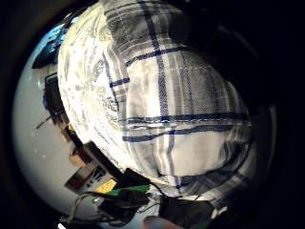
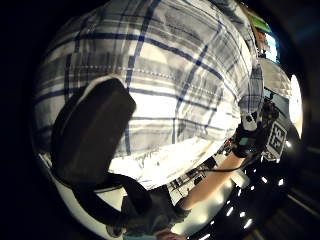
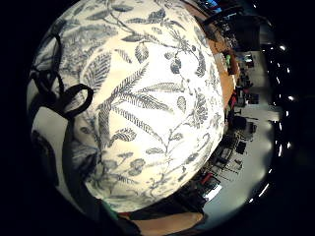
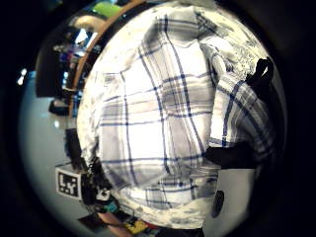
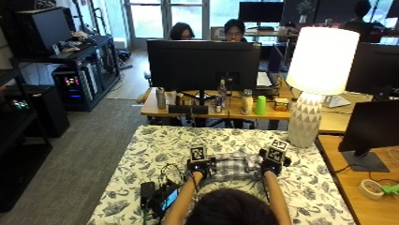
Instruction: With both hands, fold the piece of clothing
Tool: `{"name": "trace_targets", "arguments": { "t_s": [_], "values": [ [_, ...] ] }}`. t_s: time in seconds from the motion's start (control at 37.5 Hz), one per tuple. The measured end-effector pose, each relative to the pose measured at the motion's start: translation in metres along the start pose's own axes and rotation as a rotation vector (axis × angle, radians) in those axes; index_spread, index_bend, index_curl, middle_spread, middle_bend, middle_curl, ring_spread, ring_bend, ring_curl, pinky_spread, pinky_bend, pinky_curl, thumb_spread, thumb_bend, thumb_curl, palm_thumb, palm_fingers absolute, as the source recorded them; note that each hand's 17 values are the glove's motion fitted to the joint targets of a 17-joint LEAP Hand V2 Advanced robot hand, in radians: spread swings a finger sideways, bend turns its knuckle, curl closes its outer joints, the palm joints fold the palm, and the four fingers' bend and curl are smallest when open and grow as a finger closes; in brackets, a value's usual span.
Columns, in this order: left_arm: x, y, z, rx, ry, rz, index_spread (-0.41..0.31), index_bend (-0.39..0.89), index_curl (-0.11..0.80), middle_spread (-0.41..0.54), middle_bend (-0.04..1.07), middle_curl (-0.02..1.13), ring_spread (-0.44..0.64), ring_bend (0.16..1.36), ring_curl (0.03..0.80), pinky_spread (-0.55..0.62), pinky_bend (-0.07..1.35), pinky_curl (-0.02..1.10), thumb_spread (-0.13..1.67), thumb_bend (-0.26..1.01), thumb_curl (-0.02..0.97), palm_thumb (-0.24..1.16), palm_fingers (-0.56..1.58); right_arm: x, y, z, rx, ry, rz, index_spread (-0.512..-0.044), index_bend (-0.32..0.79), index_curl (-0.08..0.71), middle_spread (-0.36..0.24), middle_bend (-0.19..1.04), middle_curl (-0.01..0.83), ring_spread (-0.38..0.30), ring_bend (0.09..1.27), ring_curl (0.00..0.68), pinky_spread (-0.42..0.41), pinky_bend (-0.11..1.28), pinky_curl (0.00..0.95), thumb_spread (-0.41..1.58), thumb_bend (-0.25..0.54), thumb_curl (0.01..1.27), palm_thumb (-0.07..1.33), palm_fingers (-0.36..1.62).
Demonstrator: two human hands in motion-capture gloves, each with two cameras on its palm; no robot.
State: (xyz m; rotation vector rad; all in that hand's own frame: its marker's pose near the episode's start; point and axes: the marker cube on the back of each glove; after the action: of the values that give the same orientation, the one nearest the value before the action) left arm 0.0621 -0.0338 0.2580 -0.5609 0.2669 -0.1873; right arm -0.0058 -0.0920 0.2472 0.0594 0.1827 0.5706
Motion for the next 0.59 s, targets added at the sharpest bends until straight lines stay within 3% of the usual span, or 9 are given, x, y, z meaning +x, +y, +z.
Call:
{"name": "trace_targets", "arguments": {
  "t_s": [0.16,0.24,0.37,0.48,0.59],
  "values": [
    [-0.013,0.005,-0.018,-0.033,0.134,0.028,-0.105,0.15,0.293,0.296,0.17,0.26,0.43,0.64,0.31,0.41,0.72,0.37,1.26,-0.02,0.161,0.08,0.1,-0.001,0.008,-0.037,-0.106,-0.028,0.004,-0.227,0.16,0.25,-0.152,0.47,0.5,-0.211,0.79,0.47,-0.274,0.73,0.436,0.83,0.077,0.44,0.96,1.3],
    [-0.02,0.012,-0.032,-0.031,0.161,0.031,-0.105,0.15,0.294,0.293,0.17,0.26,0.42,0.64,0.309,0.4,0.7,0.36,1.24,-0.02,0.163,0.07,0.11,-0.017,-0.001,-0.063,-0.013,-0.075,-0.033,-0.227,0.16,0.265,-0.155,0.48,0.504,-0.215,0.78,0.469,-0.277,0.73,0.436,0.77,0.05,0.47,0.96,1.3],
    [-0.032,0.018,-0.062,0.113,0.176,0.028,-0.102,0.15,0.294,0.282,0.18,0.26,0.41,0.65,0.304,0.39,0.68,0.35,1.22,-0.02,0.168,0.06,0.13,-0.049,-0.016,-0.105,0.166,-0.072,-0.072,-0.229,0.15,0.285,-0.158,0.49,0.509,-0.22,0.78,0.47,-0.281,0.72,0.439,0.7,0.012,0.51,0.98,1.29],
    [-0.045,0.032,-0.092,0.214,0.198,-0.019,-0.098,0.15,0.296,0.264,0.19,0.27,0.38,0.64,0.301,0.37,0.68,0.35,1.21,-0.02,0.172,0.06,0.17,-0.077,-0.013,-0.111,0.041,-0.022,-0.119,-0.23,0.14,0.297,-0.16,0.49,0.511,-0.221,0.78,0.472,-0.283,0.72,0.441,0.65,-0.011,0.54,0.99,1.29],
    [-0.058,0.037,-0.115,0.307,0.236,-0.023,-0.092,0.14,0.295,0.243,0.2,0.28,0.36,0.64,0.299,0.36,0.65,0.34,1.2,-0.02,0.174,0.05,0.2,-0.105,0.03,-0.144,0.0,-0.009,-0.127,-0.233,0.15,0.311,-0.161,0.49,0.513,-0.223,0.77,0.472,-0.283,0.72,0.443,0.6,-0.026,0.56,0.99,1.29]
  ]
}}
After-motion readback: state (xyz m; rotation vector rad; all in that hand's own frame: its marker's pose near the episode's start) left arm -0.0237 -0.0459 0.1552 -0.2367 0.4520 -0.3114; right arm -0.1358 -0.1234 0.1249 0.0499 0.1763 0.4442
